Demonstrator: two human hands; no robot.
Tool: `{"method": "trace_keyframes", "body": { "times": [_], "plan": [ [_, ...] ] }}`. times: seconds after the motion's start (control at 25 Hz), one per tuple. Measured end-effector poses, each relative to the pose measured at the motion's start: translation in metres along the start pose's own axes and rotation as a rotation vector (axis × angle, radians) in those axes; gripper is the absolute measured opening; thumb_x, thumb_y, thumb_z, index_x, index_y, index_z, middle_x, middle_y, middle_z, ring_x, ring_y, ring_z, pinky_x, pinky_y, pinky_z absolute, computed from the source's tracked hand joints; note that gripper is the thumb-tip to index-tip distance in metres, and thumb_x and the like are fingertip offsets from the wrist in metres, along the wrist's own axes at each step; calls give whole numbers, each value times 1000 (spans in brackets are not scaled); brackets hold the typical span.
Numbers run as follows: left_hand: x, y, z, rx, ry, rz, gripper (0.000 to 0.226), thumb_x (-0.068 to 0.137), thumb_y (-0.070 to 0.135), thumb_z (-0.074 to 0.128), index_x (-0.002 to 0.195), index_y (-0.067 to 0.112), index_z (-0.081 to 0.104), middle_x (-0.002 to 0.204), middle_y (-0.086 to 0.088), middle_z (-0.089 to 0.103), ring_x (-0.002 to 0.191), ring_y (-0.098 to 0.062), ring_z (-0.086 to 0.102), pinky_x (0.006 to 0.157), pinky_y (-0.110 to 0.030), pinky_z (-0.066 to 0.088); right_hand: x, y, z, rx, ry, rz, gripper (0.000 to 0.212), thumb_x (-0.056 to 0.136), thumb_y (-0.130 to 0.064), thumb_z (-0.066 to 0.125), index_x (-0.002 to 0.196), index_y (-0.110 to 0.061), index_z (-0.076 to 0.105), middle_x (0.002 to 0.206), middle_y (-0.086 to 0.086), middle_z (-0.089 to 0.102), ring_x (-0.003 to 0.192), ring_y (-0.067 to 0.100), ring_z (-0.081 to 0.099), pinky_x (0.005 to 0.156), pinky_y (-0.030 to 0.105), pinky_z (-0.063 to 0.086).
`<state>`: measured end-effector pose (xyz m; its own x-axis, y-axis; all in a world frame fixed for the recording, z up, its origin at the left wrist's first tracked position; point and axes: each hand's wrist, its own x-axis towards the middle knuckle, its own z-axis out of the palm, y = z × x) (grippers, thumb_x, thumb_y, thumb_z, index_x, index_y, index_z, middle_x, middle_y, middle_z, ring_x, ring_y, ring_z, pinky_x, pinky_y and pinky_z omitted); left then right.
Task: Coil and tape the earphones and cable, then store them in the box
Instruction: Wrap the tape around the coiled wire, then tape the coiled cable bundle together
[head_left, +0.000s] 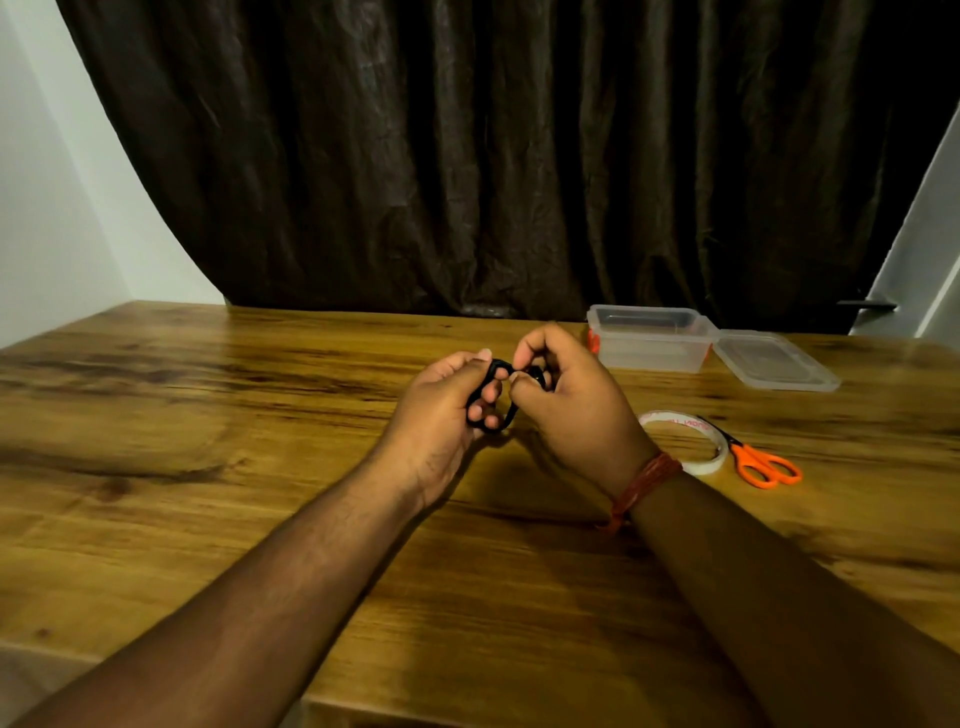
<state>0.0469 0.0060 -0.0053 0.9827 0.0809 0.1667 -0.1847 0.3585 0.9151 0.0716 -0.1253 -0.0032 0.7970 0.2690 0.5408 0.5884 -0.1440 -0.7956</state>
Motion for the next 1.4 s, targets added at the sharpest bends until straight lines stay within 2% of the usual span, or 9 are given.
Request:
{"method": "trace_keyframes", "body": {
  "times": [0.28,0.52,0.72,0.88,0.96,1.08,1.2,1.28,1.4],
  "plan": [
    [-3,5,-2,-62,43,-39,13,101,8,43,90,14,48,64,-2,47,45,-5,33,44,-18,34,-2,-1,2,-90,13,24,12,87,-4,57,91,-15,53,67,-7,53,56,4,49,53,28,44],
    [-2,5,-7,-70,-106,-21,22,102,11,39,105,9,61,65,1,43,50,-6,27,49,-21,27,-4,-3,0,-124,-28,22,14,86,-6,59,89,-19,54,70,-7,56,59,5,51,56,31,46],
    [0,2,-9,40,-116,43,19,101,9,44,103,7,63,70,0,53,47,-3,32,45,-16,30,-3,-3,-3,-122,-35,43,12,86,-5,62,93,-12,57,74,-8,58,60,-1,51,58,21,45],
    [1,2,-10,74,-61,70,19,102,8,44,101,7,63,69,1,56,45,-1,34,42,-15,30,1,-2,-9,-142,-101,45,10,88,-12,66,95,-15,60,81,-9,61,74,2,56,71,21,47],
    [2,1,-11,78,-50,76,19,102,9,44,99,7,63,69,1,58,43,-1,33,41,-14,30,8,-3,-22,-149,-103,39,9,89,-17,66,97,-19,62,88,-7,64,83,8,60,82,28,50],
    [3,-1,-13,99,-37,55,19,102,10,44,101,8,63,71,1,59,45,-1,32,42,-15,29,21,-7,-56,-82,102,60,5,91,-16,64,94,-19,63,94,10,67,85,14,60,87,41,51],
    [4,-4,-13,111,-46,48,19,102,10,43,103,7,62,72,1,58,45,-2,32,43,-15,29,27,-7,-101,-76,332,96,13,90,-8,61,86,-20,63,91,14,66,85,22,62,87,48,52],
    [4,-5,-13,116,-67,47,20,102,10,43,105,8,63,73,1,56,46,-2,32,43,-15,28,27,0,-129,-253,237,114,18,89,-6,59,83,-23,63,88,13,67,82,25,64,83,46,52],
    [3,-7,-12,143,-90,38,24,102,11,43,112,9,65,73,2,55,49,-3,33,45,-16,30,15,14,-157,-652,-204,133,11,91,-16,63,89,-26,68,89,-7,69,84,5,63,79,30,52]
  ]
}}
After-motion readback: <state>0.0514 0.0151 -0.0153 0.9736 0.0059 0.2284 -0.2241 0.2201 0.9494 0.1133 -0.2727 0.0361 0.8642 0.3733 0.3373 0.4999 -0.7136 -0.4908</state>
